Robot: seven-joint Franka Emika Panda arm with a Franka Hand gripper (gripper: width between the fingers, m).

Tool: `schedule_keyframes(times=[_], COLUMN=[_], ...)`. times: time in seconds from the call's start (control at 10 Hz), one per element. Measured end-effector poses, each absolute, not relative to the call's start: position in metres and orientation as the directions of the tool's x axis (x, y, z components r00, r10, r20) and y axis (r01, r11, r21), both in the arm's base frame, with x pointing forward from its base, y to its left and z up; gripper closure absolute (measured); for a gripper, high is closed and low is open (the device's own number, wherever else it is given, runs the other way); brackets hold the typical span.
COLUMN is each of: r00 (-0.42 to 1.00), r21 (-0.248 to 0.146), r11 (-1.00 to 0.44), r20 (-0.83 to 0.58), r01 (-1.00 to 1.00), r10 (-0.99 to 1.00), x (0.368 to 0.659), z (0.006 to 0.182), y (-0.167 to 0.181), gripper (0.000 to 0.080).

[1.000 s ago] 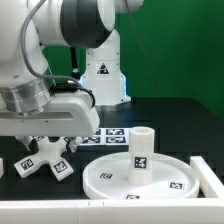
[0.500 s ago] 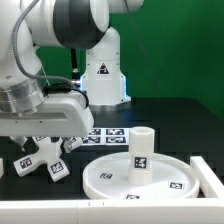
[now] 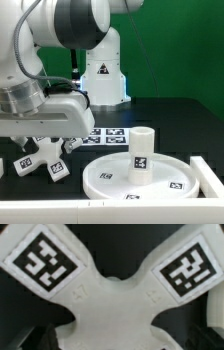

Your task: Assemble round table

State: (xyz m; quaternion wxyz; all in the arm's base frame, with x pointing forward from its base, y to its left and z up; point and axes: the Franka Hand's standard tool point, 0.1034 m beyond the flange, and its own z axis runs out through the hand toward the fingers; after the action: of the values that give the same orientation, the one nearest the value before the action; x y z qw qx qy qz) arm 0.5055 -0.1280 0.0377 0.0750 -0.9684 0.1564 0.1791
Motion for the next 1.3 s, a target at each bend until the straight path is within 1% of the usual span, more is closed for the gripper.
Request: schedule_keyframes(times=[0.6, 0.8, 1.0, 1.3], r00=[0.888, 0.880, 0.869, 0.867], r21=[-0.089, -0.083, -0.084, -0.083], r11=[-0.940, -0.941, -0.941, -0.940], r20=[-0.366, -0.389, -0.419, -0.420], r01=[-0.330, -0.329, -0.327, -0.330], r10=[-0.277, -0.273, -0.264, -0.267], x=[0.506, 0.510, 0.504, 0.501], z=[0.038, 0.032, 0.027, 0.026], y=[-0.128, -0.118, -0.121, -0.123], gripper=[0.0151, 0.0151, 0.0151, 0.0151])
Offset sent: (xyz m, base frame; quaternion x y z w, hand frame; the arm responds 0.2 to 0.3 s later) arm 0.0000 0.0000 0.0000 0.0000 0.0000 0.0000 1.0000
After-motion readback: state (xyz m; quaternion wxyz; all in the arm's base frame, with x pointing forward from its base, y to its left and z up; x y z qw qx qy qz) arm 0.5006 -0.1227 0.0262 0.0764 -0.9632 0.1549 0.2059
